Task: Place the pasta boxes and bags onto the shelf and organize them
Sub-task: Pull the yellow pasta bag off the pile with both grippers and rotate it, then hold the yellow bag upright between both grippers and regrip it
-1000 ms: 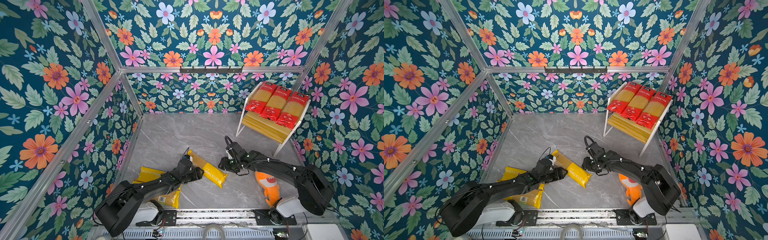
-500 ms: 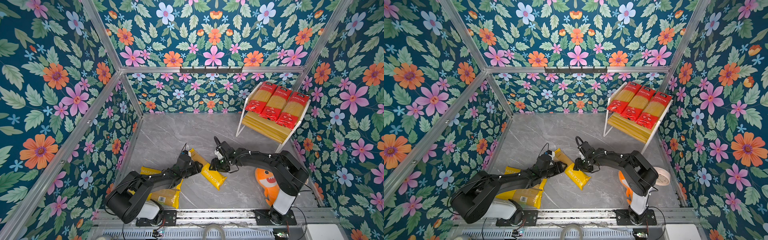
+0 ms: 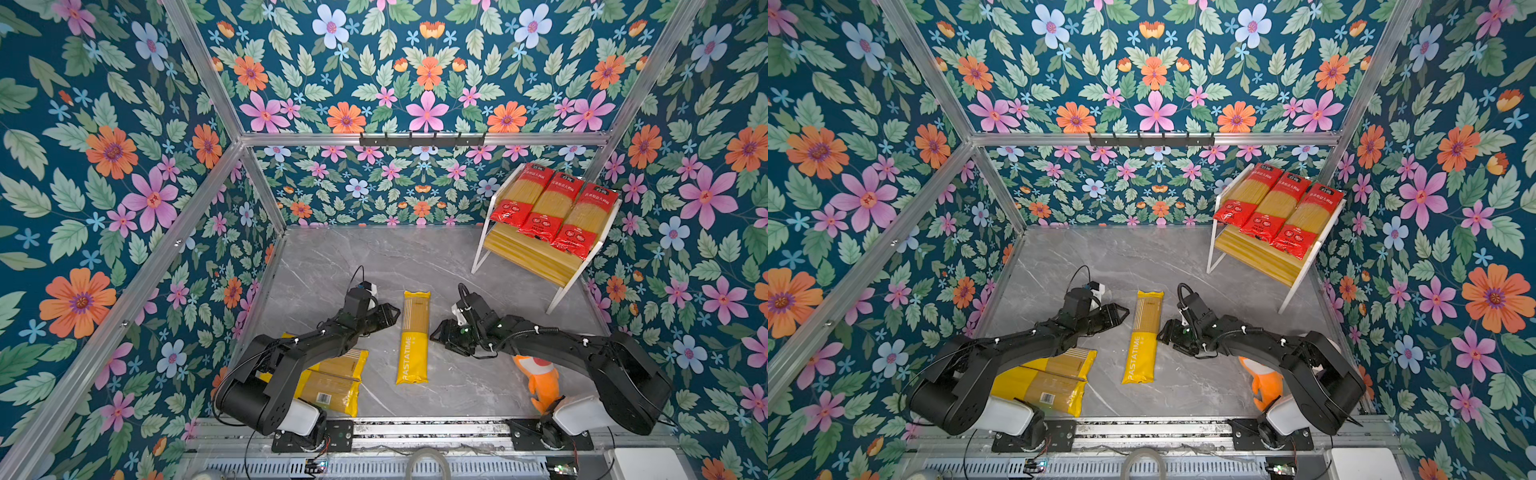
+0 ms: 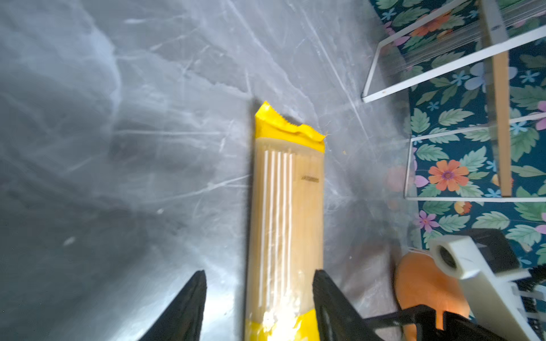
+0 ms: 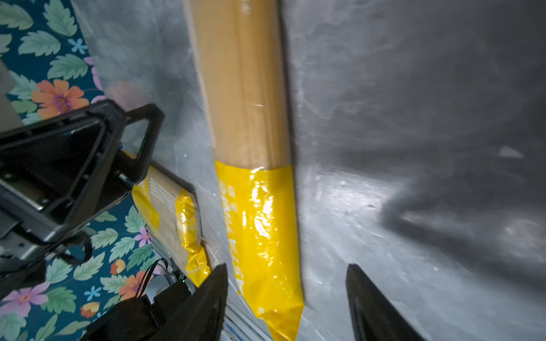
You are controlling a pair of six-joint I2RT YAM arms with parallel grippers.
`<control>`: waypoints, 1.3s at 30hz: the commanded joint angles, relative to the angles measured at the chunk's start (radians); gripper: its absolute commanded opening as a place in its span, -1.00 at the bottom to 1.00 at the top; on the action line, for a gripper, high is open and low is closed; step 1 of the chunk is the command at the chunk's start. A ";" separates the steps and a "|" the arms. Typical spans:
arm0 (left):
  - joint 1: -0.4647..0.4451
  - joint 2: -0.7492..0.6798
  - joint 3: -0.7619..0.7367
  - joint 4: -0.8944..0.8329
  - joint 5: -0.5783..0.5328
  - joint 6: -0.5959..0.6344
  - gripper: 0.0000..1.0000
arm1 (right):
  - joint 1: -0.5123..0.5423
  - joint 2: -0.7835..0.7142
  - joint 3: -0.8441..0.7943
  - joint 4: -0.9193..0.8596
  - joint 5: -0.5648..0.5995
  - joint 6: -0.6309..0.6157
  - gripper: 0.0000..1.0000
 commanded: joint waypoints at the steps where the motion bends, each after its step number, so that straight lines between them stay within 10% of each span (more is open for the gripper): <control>1: 0.001 -0.018 -0.039 -0.039 0.079 0.013 0.21 | -0.002 0.034 -0.058 0.243 0.050 0.149 0.29; 9: -0.059 -0.041 -0.120 0.070 0.094 -0.077 0.19 | 0.044 0.244 -0.004 0.413 0.026 0.202 0.23; 19: -0.078 0.033 -0.150 0.207 0.115 -0.131 -0.49 | 0.069 0.334 0.024 0.560 0.005 0.188 -0.11; 29: -0.078 0.018 -0.155 0.281 0.147 -0.171 -0.69 | 0.074 0.303 0.004 0.592 -0.003 0.144 -0.60; 39: -0.078 -0.009 -0.146 0.282 0.144 -0.194 -0.89 | 0.045 0.234 -0.039 0.504 0.017 0.149 -0.09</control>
